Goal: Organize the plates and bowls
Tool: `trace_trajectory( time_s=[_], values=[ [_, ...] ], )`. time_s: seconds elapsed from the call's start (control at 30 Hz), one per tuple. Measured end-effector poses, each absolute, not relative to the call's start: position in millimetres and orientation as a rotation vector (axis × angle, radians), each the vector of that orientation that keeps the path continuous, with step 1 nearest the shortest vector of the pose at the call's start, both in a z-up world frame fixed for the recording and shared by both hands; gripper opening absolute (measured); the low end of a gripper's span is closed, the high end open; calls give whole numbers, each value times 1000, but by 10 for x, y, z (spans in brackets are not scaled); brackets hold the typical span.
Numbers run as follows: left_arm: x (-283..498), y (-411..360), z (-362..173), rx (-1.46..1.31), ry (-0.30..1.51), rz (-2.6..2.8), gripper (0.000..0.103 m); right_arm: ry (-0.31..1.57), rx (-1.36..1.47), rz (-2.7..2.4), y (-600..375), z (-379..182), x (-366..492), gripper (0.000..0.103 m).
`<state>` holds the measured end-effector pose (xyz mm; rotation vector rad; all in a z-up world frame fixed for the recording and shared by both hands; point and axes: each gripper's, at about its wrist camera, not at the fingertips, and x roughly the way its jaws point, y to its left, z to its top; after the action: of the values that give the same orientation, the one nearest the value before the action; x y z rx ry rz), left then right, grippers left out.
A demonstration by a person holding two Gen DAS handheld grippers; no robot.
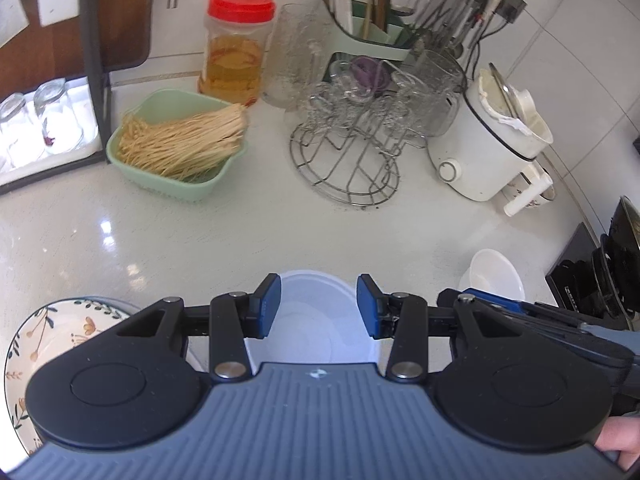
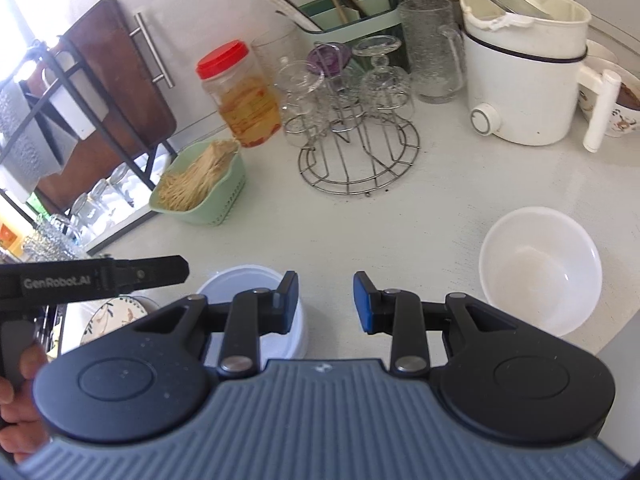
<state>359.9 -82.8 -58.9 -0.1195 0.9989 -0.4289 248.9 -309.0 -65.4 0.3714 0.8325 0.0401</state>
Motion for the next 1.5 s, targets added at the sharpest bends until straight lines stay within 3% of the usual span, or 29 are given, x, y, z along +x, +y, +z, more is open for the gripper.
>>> trace_trajectory(
  time_s=[0.73,1.17,1.5],
  values=[
    [3797,-1969,-368,-53,979,-615,47,743,378,-137,-4053,-562,2469,33],
    [3888,-2855,-1030,-6,1171,-663,47,850,405,-263,-4949,-1013,2401,33],
    [3919,-3236,-1391,-12,1257,-646,46,922,468,-118,-5088,-1276,2457,34]
  ],
)
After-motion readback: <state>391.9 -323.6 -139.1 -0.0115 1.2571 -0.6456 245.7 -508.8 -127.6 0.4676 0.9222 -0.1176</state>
